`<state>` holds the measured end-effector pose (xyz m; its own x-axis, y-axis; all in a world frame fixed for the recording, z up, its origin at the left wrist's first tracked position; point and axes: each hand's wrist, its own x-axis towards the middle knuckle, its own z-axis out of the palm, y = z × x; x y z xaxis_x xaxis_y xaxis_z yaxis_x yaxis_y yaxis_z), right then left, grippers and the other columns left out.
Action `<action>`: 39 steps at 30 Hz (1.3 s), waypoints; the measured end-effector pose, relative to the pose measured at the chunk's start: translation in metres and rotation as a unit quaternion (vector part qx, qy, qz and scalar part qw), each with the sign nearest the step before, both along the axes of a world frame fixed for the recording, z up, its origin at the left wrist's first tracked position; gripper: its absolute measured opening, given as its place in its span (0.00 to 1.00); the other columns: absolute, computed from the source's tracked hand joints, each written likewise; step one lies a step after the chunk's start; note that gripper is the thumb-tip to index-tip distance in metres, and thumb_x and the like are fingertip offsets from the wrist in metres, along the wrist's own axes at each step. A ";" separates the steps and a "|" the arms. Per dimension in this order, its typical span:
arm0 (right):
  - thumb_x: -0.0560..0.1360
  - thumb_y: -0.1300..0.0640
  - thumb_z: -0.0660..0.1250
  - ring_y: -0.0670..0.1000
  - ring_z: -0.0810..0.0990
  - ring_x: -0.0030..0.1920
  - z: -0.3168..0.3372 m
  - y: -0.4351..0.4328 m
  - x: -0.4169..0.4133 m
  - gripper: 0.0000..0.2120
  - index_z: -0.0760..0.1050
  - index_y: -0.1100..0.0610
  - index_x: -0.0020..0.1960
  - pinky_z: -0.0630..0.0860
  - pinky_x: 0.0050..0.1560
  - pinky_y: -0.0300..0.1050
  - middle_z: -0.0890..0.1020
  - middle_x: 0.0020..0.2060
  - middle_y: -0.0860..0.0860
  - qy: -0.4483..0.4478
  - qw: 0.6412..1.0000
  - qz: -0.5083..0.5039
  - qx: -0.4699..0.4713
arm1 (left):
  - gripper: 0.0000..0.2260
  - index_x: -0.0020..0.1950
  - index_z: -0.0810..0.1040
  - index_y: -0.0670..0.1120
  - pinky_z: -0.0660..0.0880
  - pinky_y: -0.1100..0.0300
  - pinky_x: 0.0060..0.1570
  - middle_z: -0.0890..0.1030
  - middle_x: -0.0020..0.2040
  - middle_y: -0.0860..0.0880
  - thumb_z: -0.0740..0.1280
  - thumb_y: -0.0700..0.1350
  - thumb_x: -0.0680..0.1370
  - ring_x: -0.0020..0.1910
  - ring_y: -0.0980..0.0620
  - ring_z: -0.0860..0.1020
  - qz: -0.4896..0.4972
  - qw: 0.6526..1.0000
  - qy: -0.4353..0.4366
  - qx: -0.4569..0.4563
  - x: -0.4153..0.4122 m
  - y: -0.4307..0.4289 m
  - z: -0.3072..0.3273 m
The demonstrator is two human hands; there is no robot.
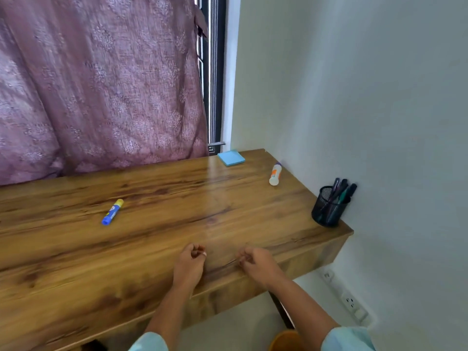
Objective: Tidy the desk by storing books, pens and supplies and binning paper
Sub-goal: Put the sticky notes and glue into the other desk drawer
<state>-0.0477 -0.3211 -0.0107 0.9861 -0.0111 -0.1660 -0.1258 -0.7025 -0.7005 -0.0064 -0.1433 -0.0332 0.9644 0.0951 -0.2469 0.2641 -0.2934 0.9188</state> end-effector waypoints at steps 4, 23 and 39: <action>0.77 0.60 0.63 0.50 0.73 0.57 -0.012 -0.009 0.034 0.10 0.76 0.51 0.57 0.69 0.57 0.39 0.74 0.52 0.49 -0.007 0.999 0.010 -0.042 | 0.07 0.47 0.77 0.51 0.72 0.61 0.44 0.79 0.43 0.52 0.65 0.39 0.77 0.44 0.53 0.77 -0.003 0.999 -0.033 0.001 0.024 -0.013 -0.001; 0.78 0.41 0.57 0.52 0.60 0.72 -0.027 -0.074 0.342 0.28 0.57 0.46 0.75 0.62 0.68 0.52 0.62 0.74 0.47 -0.072 0.963 -0.181 -0.188 | 0.19 0.68 0.70 0.54 0.63 0.52 0.62 0.75 0.65 0.52 0.62 0.54 0.77 0.67 0.50 0.67 0.003 0.943 -0.139 0.301 0.340 -0.092 0.000; 0.77 0.42 0.60 0.46 0.68 0.64 -0.030 -0.078 0.354 0.13 0.74 0.38 0.61 0.64 0.65 0.44 0.70 0.62 0.42 -0.073 0.975 -0.193 -0.078 | 0.28 0.76 0.58 0.48 0.53 0.57 0.72 0.61 0.76 0.49 0.56 0.58 0.79 0.75 0.53 0.58 -0.126 0.951 -0.150 0.239 0.348 -0.148 -0.011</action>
